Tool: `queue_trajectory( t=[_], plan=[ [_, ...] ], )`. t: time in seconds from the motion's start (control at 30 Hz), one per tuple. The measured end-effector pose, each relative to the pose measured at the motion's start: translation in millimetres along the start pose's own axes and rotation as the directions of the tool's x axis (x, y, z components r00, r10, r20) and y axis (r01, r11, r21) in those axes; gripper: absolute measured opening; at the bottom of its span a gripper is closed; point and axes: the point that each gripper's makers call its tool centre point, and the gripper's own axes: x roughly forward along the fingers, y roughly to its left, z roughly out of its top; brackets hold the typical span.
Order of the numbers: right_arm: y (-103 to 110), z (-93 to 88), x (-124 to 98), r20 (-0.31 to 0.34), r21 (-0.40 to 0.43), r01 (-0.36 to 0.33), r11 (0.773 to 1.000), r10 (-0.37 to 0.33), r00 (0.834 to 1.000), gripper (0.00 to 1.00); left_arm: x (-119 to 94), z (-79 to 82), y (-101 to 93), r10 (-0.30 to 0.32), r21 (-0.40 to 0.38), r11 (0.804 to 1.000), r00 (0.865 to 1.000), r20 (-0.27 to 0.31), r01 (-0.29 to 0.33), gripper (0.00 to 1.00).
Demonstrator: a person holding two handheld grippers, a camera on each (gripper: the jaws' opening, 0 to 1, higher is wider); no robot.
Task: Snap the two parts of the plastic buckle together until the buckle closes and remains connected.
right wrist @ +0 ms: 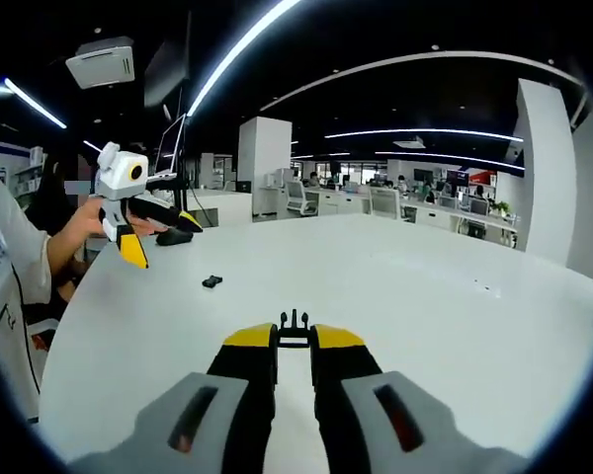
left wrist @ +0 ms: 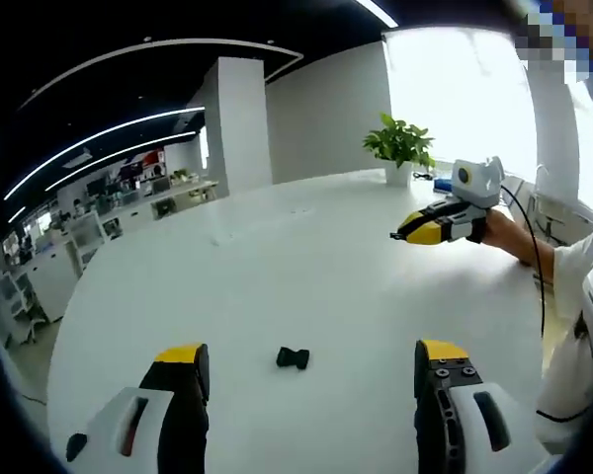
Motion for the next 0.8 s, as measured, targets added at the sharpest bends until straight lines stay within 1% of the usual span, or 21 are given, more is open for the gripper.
queue_trajectory(
  t=[0.1,0.17,0.27,0.33,0.4,0.53,0.6,0.7,0.77,0.8],
  plan=[
    [0,-0.5,0,-0.002,0.003,-0.004,1.000,0.004,1.000,0.12,5,-1.0,9.1,0.009,0.001,1.000,1.000,-0.025,-0.009,0.85],
    [0,-1.1,0,-0.005,0.003,-0.005,1.000,0.005,1.000,0.12,7,-3.7,11.9,0.004,0.008,1.000,0.999,-0.045,-0.003,0.83],
    [0,-1.0,0,-0.005,0.000,-0.002,1.000,0.002,1.000,0.12,11,-8.0,17.5,0.005,0.030,1.000,0.997,-0.082,-0.002,0.83],
    [0,-0.6,0,-0.004,-0.002,0.000,1.000,0.000,1.000,0.12,12,-11.9,21.5,0.004,0.047,0.999,0.993,-0.122,0.002,0.82],
    [0,-0.4,0,-0.003,-0.002,0.001,1.000,-0.001,1.000,0.12,14,-12.3,26.0,-0.005,0.033,0.999,0.989,-0.149,0.010,0.79],
    [1,-3.1,2,-0.016,-0.003,-0.006,1.000,0.006,1.000,0.12,18,-13.3,21.6,-0.057,0.014,0.998,0.981,-0.186,0.060,0.78],
    [2,-4.3,2,-0.020,-0.002,-0.006,1.000,0.006,1.000,0.12,21,-15.0,18.4,-0.063,0.038,0.997,0.976,-0.209,0.072,0.77],
    [2,-5.1,2,-0.024,-0.004,-0.006,1.000,0.006,1.000,0.12,24,-18.4,19.1,-0.051,0.088,0.993,0.969,-0.244,0.075,0.73],
    [2,-5.1,2,-0.024,-0.005,-0.008,1.000,0.008,1.000,0.12,26,-21.0,19.7,-0.057,0.111,0.990,0.961,-0.270,0.090,0.69],
    [2,-5.1,2,-0.025,-0.005,-0.008,1.000,0.008,1.000,0.12,26,-20.9,20.0,-0.060,0.115,0.989,0.960,-0.274,0.094,0.68]
  ],
)
